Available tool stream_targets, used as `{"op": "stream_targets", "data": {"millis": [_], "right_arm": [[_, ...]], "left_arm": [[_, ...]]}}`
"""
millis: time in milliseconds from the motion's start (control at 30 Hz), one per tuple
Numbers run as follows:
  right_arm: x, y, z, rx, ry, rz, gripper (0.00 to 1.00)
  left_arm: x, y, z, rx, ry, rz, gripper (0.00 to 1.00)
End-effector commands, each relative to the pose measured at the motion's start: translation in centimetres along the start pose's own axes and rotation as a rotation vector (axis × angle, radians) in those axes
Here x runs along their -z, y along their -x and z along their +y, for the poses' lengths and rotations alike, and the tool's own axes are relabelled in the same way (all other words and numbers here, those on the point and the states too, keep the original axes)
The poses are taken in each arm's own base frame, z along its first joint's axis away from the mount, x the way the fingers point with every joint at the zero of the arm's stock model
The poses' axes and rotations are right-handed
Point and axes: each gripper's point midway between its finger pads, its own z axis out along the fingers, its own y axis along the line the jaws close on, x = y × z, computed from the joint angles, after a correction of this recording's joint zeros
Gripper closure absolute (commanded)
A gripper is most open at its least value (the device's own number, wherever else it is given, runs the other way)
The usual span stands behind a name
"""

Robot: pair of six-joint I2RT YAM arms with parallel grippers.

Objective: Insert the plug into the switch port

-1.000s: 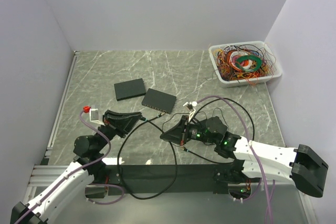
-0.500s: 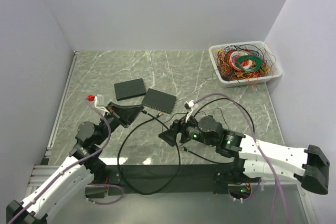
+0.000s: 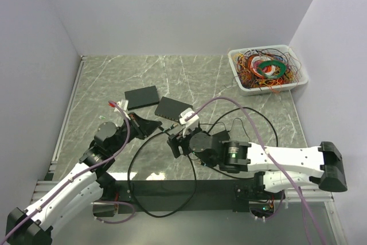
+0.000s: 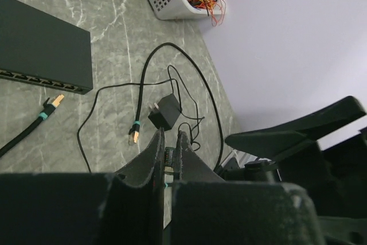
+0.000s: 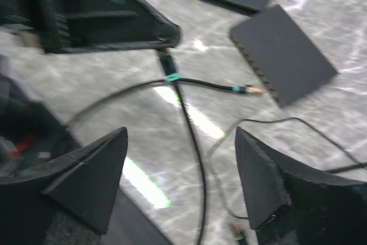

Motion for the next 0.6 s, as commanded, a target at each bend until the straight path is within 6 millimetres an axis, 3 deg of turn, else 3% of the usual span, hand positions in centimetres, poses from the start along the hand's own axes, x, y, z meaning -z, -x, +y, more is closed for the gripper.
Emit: {"op": "stream_targets", "data": {"millis": [0,33,167,567], "right_arm": [[-0.7,2.4,-0.2,0.056,-0.061,-0.05,0.22],[-0.9,2.5,0.0,0.063,-0.058,-0.047,0.29],[-1.8,2.5,0.7,0.08,-0.05,-0.042,0.39],[-2.9,2.9,1.6,0.013,0.042,-0.061,0.41]], "left_arm": [[0.3,0.7,-2.4,0.014,-0.07,0.006,0.99],[0.3,0.7,-2.4,0.015,-0.068,0.009,0.99],[0.4,0.6,-2.6,0.012,-0.08,0.017,0.99],[0.2,-0.2,-2.9,0.028,-0.116,0.048,0.99]]}}
